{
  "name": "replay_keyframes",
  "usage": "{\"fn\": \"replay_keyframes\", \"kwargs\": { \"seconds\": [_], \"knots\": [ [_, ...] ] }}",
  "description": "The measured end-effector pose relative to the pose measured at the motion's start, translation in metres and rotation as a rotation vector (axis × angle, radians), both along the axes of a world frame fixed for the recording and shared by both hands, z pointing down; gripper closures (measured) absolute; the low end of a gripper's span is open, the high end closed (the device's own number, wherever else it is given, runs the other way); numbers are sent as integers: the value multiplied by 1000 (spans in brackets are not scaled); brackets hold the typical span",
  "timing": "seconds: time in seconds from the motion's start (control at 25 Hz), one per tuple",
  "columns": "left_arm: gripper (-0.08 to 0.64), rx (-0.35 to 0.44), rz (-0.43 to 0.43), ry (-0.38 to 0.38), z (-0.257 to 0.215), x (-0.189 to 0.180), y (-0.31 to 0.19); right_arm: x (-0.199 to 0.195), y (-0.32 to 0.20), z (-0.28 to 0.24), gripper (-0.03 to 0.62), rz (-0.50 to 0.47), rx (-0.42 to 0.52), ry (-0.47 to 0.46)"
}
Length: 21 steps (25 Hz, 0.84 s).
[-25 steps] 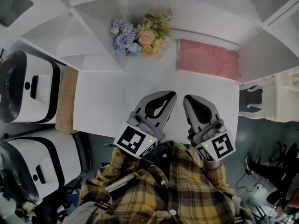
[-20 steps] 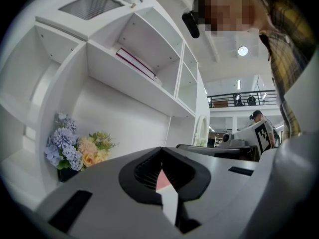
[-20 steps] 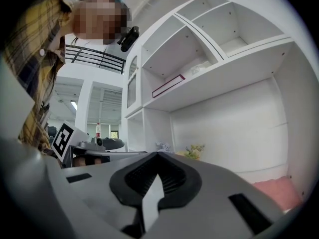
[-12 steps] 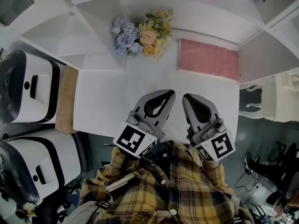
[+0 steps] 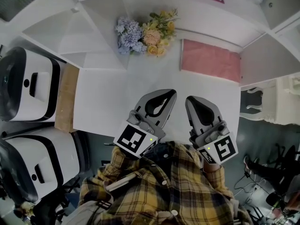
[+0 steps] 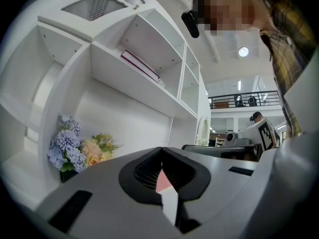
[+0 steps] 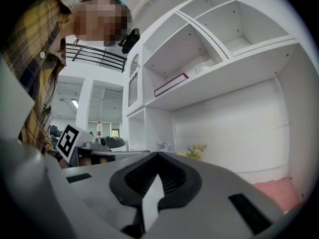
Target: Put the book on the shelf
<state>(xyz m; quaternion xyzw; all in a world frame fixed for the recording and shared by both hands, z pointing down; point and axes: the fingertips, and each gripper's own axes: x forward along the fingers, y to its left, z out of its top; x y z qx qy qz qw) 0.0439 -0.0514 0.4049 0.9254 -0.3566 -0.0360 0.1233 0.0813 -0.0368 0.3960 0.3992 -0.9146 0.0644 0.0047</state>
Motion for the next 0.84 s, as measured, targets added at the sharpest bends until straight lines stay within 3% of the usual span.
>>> {"fn": "replay_keyframes", "kwargs": {
  "seconds": [0.84],
  "knots": [
    [538,-4,50,-9,-1,-13,7,-18,2,6,575,8,-34,25]
  ]
}}
